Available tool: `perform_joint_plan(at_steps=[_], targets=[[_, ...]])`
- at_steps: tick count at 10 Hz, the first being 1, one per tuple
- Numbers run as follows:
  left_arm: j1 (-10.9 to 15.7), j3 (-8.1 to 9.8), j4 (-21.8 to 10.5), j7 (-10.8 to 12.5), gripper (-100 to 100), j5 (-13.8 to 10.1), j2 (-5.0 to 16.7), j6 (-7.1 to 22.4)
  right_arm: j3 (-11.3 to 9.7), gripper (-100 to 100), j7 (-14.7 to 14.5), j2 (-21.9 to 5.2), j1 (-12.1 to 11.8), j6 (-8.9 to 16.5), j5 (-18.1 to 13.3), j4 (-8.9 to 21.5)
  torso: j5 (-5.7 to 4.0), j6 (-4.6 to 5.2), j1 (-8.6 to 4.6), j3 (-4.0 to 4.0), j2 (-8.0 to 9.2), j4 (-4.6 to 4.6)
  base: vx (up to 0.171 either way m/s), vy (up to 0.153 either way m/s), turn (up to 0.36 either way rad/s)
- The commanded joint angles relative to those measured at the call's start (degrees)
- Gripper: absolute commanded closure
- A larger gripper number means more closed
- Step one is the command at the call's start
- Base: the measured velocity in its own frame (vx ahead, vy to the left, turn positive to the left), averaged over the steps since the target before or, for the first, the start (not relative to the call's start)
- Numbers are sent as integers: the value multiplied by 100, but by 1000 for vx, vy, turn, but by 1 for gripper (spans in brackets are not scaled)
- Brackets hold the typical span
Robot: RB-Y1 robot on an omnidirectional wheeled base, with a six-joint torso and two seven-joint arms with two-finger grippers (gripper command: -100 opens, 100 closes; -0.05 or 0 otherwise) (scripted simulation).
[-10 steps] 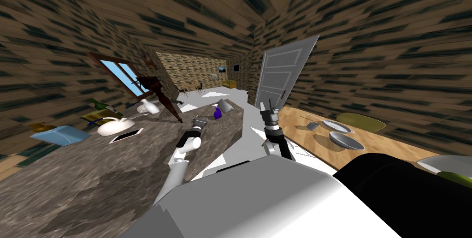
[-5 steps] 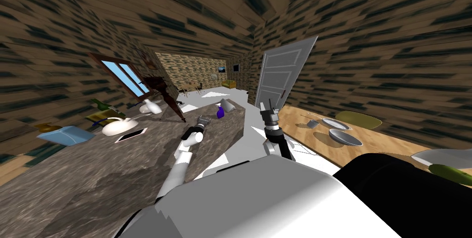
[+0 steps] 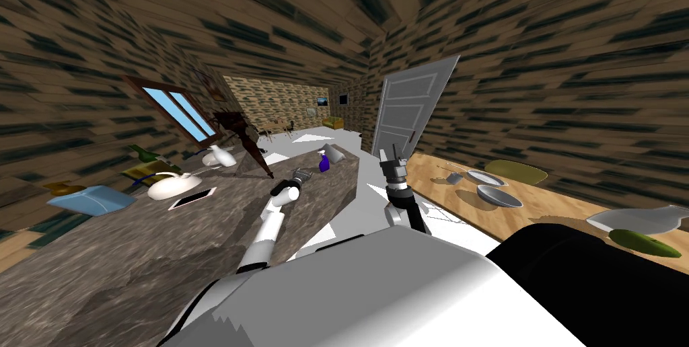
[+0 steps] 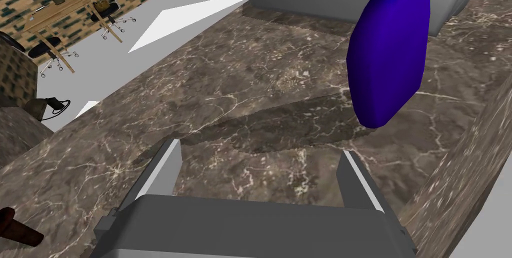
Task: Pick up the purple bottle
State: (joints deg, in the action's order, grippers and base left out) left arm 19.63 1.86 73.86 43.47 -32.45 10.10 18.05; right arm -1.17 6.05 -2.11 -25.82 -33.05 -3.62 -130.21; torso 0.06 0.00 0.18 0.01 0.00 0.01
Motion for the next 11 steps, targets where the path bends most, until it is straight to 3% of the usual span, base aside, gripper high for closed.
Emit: perform_joint_plan(at_steps=[1,2,11], targets=[[286,20,-286,121,-100,-88,-9,286,0,0,0,0,0,0,0,0,0,0,0,0,0,0,20,111,-100],[362,20,-405,121,-100,-88,-9,368,0,0,0,0,0,0,0,0,2,1,12,-3,-6,-1,6,99,-57],[1837,21,-1922,436,-100,-498,116,1732,0,0,0,0,0,0,0,0,2,-2,4,-4,-6,-2,6,86,-102]])
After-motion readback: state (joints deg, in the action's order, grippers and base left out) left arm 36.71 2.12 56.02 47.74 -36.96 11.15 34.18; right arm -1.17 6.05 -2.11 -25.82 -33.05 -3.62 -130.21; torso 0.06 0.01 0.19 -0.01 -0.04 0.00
